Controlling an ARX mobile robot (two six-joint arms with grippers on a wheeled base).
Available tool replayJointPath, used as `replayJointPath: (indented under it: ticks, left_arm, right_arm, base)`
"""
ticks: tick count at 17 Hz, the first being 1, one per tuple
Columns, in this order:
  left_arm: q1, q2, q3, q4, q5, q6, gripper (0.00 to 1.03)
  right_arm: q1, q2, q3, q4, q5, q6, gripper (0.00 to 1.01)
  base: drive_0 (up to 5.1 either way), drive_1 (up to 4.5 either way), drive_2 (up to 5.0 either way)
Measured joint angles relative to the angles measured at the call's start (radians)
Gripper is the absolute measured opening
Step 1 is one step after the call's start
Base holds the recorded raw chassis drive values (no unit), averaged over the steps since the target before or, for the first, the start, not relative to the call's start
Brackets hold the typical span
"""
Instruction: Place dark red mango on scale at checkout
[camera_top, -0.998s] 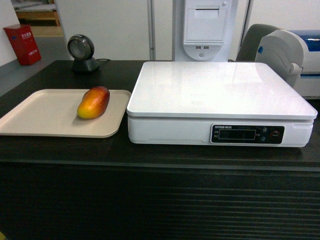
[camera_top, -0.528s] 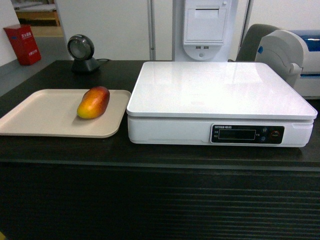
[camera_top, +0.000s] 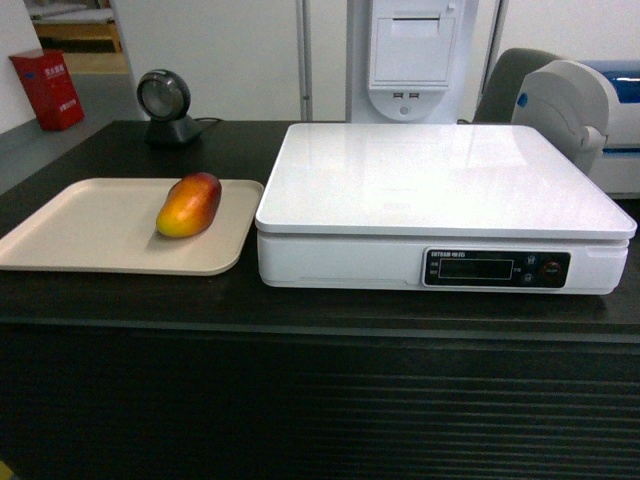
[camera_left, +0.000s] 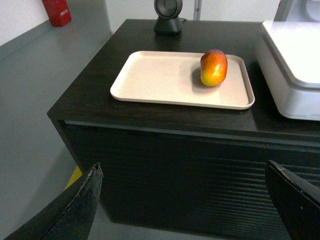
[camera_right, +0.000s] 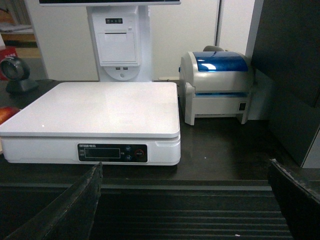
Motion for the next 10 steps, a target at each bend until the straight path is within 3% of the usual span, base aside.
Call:
replayJointPath:
  ticks: [1,2,4,7,8,10]
  left_arm:
    - [0.023,0.082,0.033,0.059,-0.029,0.0,0.98]
    - [0.048,0.118,0.053,0.1,-0.011,0.002,0.98]
    - [0.122,0.215,0.103,0.222,0.095,0.019,0.98]
    - [0.306,0.529,0.166,0.483,0.338,0.039,0.98]
    - [0.333,0.68,0.223,0.584,0.399,0.054,0.98]
    - [0.328,0.898,0.332,0.683,0.471,0.078,0.98]
  right_arm:
    - [0.0,0.0,0.0,0.0,0.001,0.0,0.98]
    - [0.0,0.0,0.0,-0.001,0.001,0.0,0.98]
    - [0.0,0.0,0.0,0.0,0.001,0.0,0.98]
    - [0.0,0.0,0.0,0.0,0.001,0.0,0.98]
    - [0.0,0.0,0.0,0.0,0.001,0.0,0.98]
    - [0.0,0.0,0.0,-0.001,0.001,0.0,0.98]
  base:
    - [0.0,0.0,0.0]
    - [0.0,0.0,0.0]
    - [0.0,0.0,0.0]
    - [0.0,0.0,0.0]
    - [0.0,0.0,0.0]
    - [0.0,0.0,0.0]
